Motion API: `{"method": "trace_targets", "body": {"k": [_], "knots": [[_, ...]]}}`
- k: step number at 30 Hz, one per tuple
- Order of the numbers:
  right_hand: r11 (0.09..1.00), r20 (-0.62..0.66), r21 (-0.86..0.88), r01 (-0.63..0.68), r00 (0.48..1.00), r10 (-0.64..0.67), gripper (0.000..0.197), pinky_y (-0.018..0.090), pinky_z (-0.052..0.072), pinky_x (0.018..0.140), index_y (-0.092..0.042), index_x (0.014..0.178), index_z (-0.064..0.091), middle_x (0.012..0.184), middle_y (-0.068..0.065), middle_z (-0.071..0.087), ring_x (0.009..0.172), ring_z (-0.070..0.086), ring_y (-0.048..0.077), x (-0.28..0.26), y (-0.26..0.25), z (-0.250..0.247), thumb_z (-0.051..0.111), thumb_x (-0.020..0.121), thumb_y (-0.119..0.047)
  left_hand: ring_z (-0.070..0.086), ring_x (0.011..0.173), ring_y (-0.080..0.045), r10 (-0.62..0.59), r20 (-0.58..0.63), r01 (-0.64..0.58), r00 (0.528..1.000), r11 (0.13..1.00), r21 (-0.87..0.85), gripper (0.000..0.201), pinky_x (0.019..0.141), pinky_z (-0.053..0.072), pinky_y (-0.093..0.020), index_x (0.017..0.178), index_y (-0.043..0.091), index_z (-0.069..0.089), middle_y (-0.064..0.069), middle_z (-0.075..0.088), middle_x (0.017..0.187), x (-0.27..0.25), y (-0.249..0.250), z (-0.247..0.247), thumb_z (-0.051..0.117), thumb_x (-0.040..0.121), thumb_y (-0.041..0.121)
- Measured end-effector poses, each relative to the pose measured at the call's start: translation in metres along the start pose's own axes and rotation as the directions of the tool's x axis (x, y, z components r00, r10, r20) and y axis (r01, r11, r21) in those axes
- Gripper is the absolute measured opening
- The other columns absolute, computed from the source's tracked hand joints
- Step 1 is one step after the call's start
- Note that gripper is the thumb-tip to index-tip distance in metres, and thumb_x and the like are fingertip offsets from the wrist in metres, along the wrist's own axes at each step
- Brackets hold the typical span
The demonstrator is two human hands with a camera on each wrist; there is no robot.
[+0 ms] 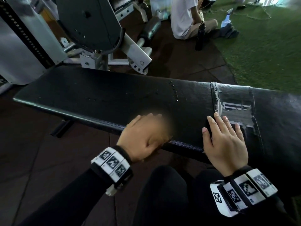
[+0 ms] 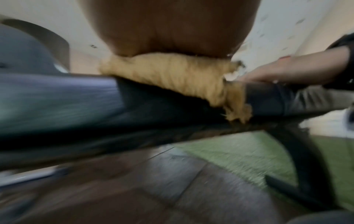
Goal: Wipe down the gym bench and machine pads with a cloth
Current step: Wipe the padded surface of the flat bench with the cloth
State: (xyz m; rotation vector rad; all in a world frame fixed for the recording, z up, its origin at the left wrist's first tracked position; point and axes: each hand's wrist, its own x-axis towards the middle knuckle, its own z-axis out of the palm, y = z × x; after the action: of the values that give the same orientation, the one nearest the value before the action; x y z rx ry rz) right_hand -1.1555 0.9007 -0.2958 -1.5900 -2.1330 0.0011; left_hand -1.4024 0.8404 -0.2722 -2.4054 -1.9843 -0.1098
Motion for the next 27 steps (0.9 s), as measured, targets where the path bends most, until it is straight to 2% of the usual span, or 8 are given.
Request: {"method": "trace_targets", "body": {"k": [2,4,8,11,13,19,24,27], "knots": [[1.000,0.004,-0.001,-0.003,1.000,0.003,0.051,0.046,0.019,0.115,-0.011,0.134,0.051,0.143,0.010,0.045,0.136,0.037,0.026,0.000,0.000,0.001,0.033,0.094,-0.037,0.027,0.142,-0.014,-0.080,-0.005,0.080,0.997,0.997,-0.017,0.066,0.115,0.020,-0.037,0.146,0.028,0.033,0.009,0.028,0.154,-0.014,-0.026,-0.003,0.031,0.086,0.055],[1.000,0.003,0.004,-0.005,1.000,0.005,0.051,0.046,0.019,0.115,-0.011,0.134,0.052,0.143,0.010,0.046,0.136,0.037,0.026,0.001,-0.001,0.001,0.033,0.094,-0.037,0.025,0.143,-0.014,-0.241,-0.033,0.240,0.970,0.970,-0.026,0.065,0.115,0.018,-0.037,0.146,0.027,0.032,0.008,0.027,0.154,-0.019,-0.056,-0.004,0.031,0.088,0.055],[1.000,-0.006,0.014,0.000,1.000,0.000,0.051,0.047,0.021,0.114,-0.010,0.132,0.053,0.142,0.011,0.047,0.135,0.039,0.027,0.000,-0.001,0.001,0.033,0.094,-0.036,0.008,0.146,-0.011,-0.557,0.039,0.558,0.829,0.830,-0.014,0.062,0.118,0.006,-0.037,0.151,0.029,0.016,0.012,0.011,0.159,-0.001,-0.096,-0.005,0.027,0.095,0.054],[1.000,-0.005,0.018,-0.003,1.000,0.003,0.049,0.048,0.022,0.114,-0.009,0.131,0.054,0.141,0.011,0.048,0.134,0.040,0.028,0.000,-0.002,0.000,0.036,0.094,-0.035,0.004,0.147,-0.017,-0.632,0.135,0.637,0.763,0.771,0.013,0.067,0.119,0.004,-0.043,0.152,0.026,0.012,0.010,0.002,0.160,0.028,-0.090,-0.008,0.022,0.094,0.058],[1.000,0.001,0.014,-0.001,1.000,0.001,0.049,0.048,0.022,0.114,-0.008,0.131,0.054,0.140,0.012,0.048,0.134,0.040,0.028,0.000,-0.003,0.000,0.036,0.093,-0.034,0.004,0.146,-0.021,-0.610,0.152,0.612,0.778,0.790,0.040,0.070,0.118,0.005,-0.046,0.152,0.023,0.013,0.007,0.001,0.160,0.045,-0.073,-0.010,0.022,0.093,0.060],[1.000,0.042,0.011,0.001,0.999,-0.002,0.046,0.050,0.022,0.113,-0.008,0.132,0.053,0.141,0.012,0.047,0.134,0.040,0.030,0.002,-0.005,-0.006,0.039,0.095,-0.031,0.003,0.147,-0.022,-0.348,0.100,0.346,0.932,0.937,0.041,0.077,0.118,0.002,-0.047,0.151,0.023,0.014,0.004,0.003,0.160,0.078,0.006,0.004,0.023,0.089,0.066],[1.000,0.193,-0.001,-0.026,0.981,0.025,0.048,0.047,0.013,0.117,-0.014,0.141,0.042,0.151,0.006,0.034,0.142,0.026,0.024,0.005,-0.006,-0.015,0.043,0.096,-0.030,0.000,0.147,-0.014,-0.218,0.058,0.223,0.974,0.970,-0.095,0.085,0.118,-0.004,-0.042,0.151,0.022,0.014,0.005,0.005,0.160,0.081,0.028,0.009,0.016,0.083,0.072],[0.999,0.304,-0.040,-0.026,0.952,0.036,0.050,0.048,0.012,0.117,-0.014,0.144,0.035,0.154,0.005,0.026,0.144,0.018,0.024,0.012,-0.011,-0.023,0.036,0.098,-0.034,-0.002,0.146,-0.009,-0.271,-0.026,0.258,0.962,0.937,-0.236,0.079,0.116,-0.006,-0.043,0.151,0.027,0.015,0.012,0.006,0.159,0.065,0.006,0.010,0.009,0.085,0.069]]}}
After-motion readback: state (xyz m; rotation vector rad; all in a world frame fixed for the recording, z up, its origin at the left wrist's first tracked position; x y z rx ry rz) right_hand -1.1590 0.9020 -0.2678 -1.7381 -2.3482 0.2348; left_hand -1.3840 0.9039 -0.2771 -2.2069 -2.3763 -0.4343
